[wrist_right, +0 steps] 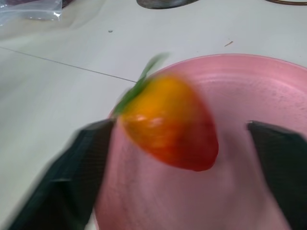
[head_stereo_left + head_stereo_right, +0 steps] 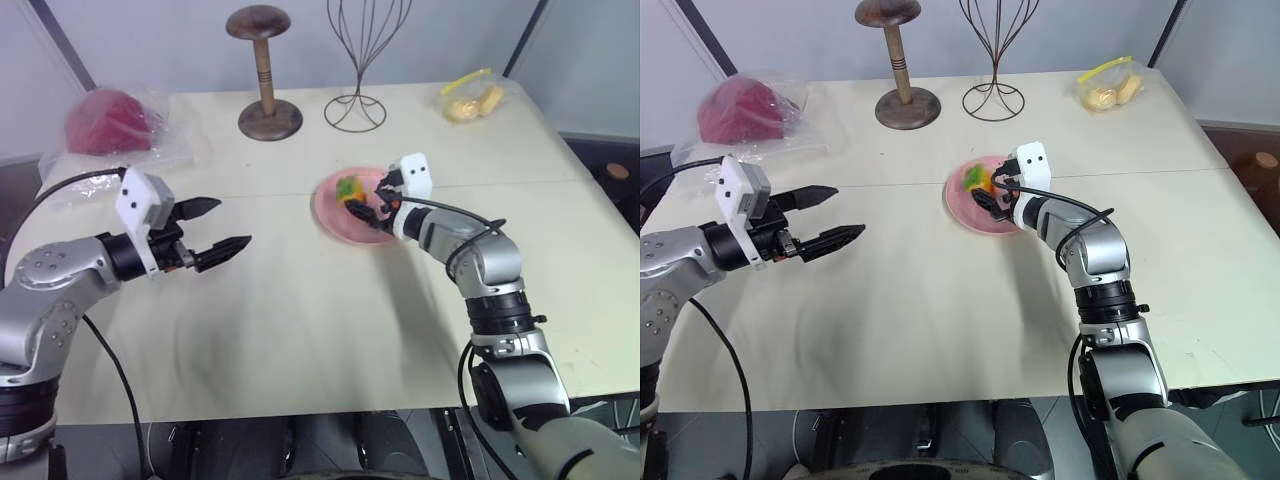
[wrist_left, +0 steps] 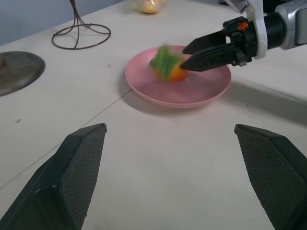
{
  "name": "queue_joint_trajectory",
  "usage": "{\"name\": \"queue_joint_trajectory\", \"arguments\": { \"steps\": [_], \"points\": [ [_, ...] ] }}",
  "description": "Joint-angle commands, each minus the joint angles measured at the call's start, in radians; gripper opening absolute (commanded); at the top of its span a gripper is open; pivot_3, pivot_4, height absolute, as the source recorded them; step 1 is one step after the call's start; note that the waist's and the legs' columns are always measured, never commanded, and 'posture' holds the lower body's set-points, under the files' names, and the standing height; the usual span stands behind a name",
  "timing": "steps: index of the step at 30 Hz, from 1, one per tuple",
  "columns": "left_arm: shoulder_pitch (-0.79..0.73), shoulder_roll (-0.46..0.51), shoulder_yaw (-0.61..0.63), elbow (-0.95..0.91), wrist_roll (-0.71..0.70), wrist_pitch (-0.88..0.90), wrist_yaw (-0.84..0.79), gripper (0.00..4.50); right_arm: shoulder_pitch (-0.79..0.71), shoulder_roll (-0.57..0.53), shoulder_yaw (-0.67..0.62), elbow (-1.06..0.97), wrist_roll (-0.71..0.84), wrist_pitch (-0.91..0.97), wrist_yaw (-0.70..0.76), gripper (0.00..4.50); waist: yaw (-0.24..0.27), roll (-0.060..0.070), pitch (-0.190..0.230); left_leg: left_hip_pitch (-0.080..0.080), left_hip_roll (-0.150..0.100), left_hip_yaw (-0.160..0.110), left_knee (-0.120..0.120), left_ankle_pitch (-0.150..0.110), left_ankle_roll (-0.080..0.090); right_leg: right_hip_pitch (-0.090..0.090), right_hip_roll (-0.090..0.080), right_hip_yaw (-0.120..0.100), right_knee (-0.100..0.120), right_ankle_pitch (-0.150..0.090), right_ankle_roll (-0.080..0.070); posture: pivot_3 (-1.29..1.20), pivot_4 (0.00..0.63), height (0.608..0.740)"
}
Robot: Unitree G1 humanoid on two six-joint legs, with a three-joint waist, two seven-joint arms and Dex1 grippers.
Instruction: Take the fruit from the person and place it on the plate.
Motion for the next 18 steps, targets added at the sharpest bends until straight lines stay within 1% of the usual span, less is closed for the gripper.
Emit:
{"name": "queue_joint_trajectory", "arguments": {
  "steps": [1, 3, 6, 8, 11, 13, 16, 18],
  "points": [
    [-0.014, -0.003, 0.033, -0.024, -0.015, -0.005, 0.011, 4.5, -0.017, -0.011, -0.006, -0.048, -0.014, -0.011, 0.006, 4.45, 0.0, 0.0, 0.0, 0.0, 0.0, 0.0, 0.0, 0.0, 0.0, 0.0, 0.0, 0.0, 0.0, 0.0, 0.0, 0.0, 0.15, 0.74],
    [-0.023, -0.015, 0.035, -0.018, -0.014, -0.016, 0.025, 4.5, -0.024, -0.032, -0.009, -0.06, -0.026, -0.01, 0.013, 4.45, 0.001, 0.0, 0.0, 0.0, 0.0, 0.0, 0.0, 0.0, 0.0, 0.0, 0.0, 0.0, 0.0, 0.0, 0.0, 0.0, 0.15, 0.74],
    [-0.05, -0.065, 0.063, 0.021, 0.006, -0.06, 0.082, 4.5, -0.056, -0.098, -0.066, -0.066, -0.023, -0.025, 0.024, 4.45, 0.005, 0.0, 0.0, 0.0, -0.001, 0.0, 0.0, 0.0, 0.0, 0.0, 0.0, 0.0, 0.0, 0.0, 0.0, 0.0, 0.15, 0.74],
    [-0.052, -0.078, 0.075, 0.042, 0.026, -0.082, 0.102, 4.5, -0.061, -0.141, -0.093, -0.047, -0.032, -0.053, 0.027, 4.45, 0.003, 0.0, 0.0, 0.0, -0.001, 0.0, 0.0, 0.0, 0.0, 0.0, -0.001, 0.0, 0.0, 0.0, 0.0, 0.0, 0.15, 0.74],
    [-0.045, -0.112, 0.101, 0.105, 0.096, -0.178, 0.146, 4.5, -0.035, -0.234, -0.167, 0.025, -0.055, -0.149, 0.036, 4.45, 0.004, 0.0, 0.0, 0.0, 0.0, 0.0, 0.0, 0.0, 0.0, 0.0, 0.0, 0.0, 0.0, 0.0, 0.0, 0.0, 0.15, 0.74],
    [-0.043, -0.134, 0.115, 0.148, 0.127, -0.229, 0.167, 4.5, -0.014, -0.269, -0.197, 0.063, -0.066, -0.203, 0.035, 4.45, 0.005, -0.001, 0.0, 0.0, -0.001, 0.0, 0.0, 0.0, 0.0, 0.001, 0.0, 0.0, -0.001, 0.0, 0.0, 0.0, 0.15, 0.74],
    [-0.036, -0.154, 0.125, 0.203, 0.164, -0.278, 0.188, 4.5, 0.015, -0.293, -0.233, 0.106, -0.08, -0.281, 0.034, 4.45, 0.002, -0.001, 0.0, 0.0, 0.0, 0.0, 0.0, 0.0, 0.0, 0.001, 0.0, 0.0, -0.001, 0.0, 0.0, 0.0, 0.15, 0.74],
    [-0.026, -0.179, 0.131, 0.224, 0.184, -0.312, 0.213, 4.5, 0.048, -0.289, -0.276, 0.123, -0.083, -0.379, 0.02, 4.45, 0.001, -0.001, 0.0, 0.0, 0.0, 0.001, 0.0, 0.0, 0.0, 0.001, 0.0, 0.0, -0.001, 0.0, 0.0, 0.0, 0.15, 0.74]
  ]
}}
